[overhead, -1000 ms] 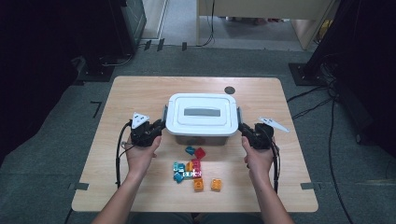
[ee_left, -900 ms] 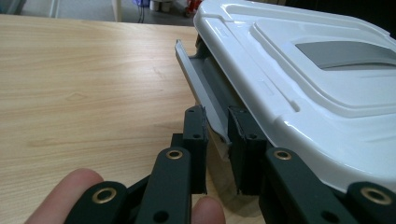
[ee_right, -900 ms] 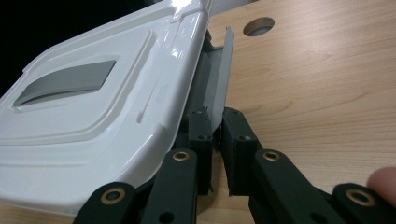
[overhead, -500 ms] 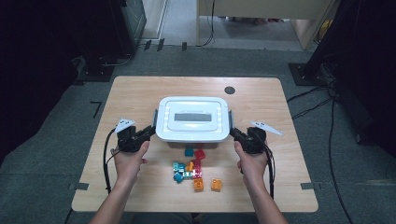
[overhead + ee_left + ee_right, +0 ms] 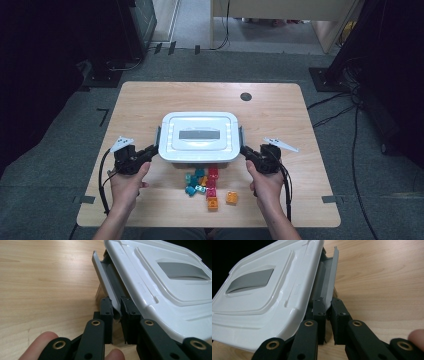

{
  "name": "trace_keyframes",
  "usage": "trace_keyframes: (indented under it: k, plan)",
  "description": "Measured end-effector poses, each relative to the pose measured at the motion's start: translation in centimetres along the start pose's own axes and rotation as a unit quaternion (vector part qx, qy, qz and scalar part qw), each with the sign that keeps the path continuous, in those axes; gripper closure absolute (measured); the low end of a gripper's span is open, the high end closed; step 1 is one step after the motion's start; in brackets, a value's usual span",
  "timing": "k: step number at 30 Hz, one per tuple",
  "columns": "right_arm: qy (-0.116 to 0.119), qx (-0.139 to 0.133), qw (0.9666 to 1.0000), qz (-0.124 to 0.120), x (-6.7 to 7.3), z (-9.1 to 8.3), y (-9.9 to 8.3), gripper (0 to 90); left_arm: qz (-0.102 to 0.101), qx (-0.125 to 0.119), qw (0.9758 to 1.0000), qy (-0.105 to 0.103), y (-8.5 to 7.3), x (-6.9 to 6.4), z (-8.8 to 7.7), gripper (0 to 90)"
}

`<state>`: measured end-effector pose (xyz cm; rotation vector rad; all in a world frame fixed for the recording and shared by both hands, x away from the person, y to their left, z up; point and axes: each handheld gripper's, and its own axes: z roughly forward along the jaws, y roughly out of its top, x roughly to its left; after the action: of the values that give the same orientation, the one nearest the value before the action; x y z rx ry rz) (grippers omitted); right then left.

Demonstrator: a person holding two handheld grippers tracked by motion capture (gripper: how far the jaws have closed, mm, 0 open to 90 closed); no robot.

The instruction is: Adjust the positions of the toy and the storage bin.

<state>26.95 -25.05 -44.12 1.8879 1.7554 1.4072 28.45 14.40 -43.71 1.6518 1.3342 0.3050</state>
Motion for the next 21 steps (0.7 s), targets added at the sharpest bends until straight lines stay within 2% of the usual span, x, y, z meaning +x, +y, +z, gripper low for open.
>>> trace_keyframes:
  k: [7, 10, 12, 15, 17, 21]
  plan:
    - [0.009, 0.006, 0.9999, -0.004, 0.7, -0.8, -1.0, 84.3, 0.003, 0.002, 1.0, 0.002, -0.9, 0.0, -1.6, 81.6]
    - [0.018, 0.009, 0.9996, -0.018, 0.9, -0.8, -1.2, 82.8, 0.01, -0.003, 0.9999, 0.004, -1.1, 0.3, -1.9, 80.5]
    - [0.021, 0.003, 0.9995, -0.025, 0.9, -1.0, -1.3, 72.5, 0.02, -0.015, 0.9997, 0.007, -1.3, 0.3, -2.0, 74.0]
    - [0.004, -0.018, 0.9987, -0.048, 1.0, -1.9, -1.8, 56.3, 0.024, -0.036, 0.9989, 0.016, -1.6, 0.6, -2.6, 58.6]
    - [-0.004, -0.03, 0.998, -0.055, 1.0, -2.9, -2.3, 49.2, 0.024, -0.049, 0.998, 0.031, -2.0, 0.9, -3.1, 48.6]
    - [-0.022, -0.033, 0.995, -0.092, 1.7, -4.0, -4.5, 37.6, 0.016, -0.061, 0.9965, 0.055, -2.8, 1.7, -3.8, 37.5]
